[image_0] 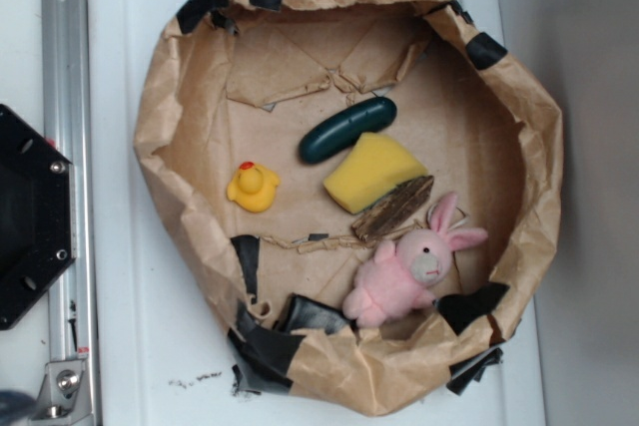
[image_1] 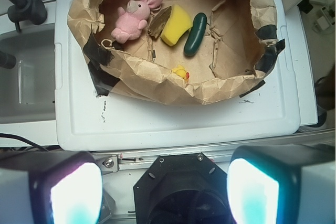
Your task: Grab the pink bunny.
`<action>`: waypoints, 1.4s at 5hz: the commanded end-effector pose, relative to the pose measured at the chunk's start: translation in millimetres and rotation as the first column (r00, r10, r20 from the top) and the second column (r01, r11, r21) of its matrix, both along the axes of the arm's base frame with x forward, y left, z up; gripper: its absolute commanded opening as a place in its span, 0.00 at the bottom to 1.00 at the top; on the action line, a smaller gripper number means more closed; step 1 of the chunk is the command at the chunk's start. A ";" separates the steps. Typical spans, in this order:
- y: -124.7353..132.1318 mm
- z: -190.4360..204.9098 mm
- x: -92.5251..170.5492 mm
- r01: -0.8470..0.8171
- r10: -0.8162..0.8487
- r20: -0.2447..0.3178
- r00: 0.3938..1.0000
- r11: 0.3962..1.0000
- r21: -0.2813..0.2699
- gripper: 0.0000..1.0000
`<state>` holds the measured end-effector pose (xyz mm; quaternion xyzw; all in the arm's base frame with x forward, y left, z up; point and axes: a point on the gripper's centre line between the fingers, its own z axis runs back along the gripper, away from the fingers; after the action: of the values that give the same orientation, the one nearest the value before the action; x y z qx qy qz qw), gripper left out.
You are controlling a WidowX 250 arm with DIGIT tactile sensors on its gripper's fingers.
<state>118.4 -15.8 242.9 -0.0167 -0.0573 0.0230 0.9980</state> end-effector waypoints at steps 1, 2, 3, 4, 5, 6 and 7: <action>0.0 0.0 0.0 0.000 0.000 0.000 1.000 1.000 0.000 1.00; 1.6 -24.1 17.4 -0.113 0.116 0.077 0.990 0.993 -0.039 1.00; 25.0 -42.9 15.8 -0.130 0.121 0.101 0.987 0.988 0.088 1.00; 23.5 -40.3 5.7 -0.136 0.137 0.192 0.972 0.991 -0.020 1.00; 24.5 -46.8 24.2 -0.235 0.245 0.179 0.953 0.969 -0.076 1.00; 20.2 -57.5 56.6 -0.274 0.296 0.135 0.946 0.948 -0.161 1.00; 8.1 -72.9 92.8 -0.265 0.285 0.084 0.955 0.945 -0.191 1.00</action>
<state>205.9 -6.0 157.8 -0.0976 -0.0889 0.1772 0.9753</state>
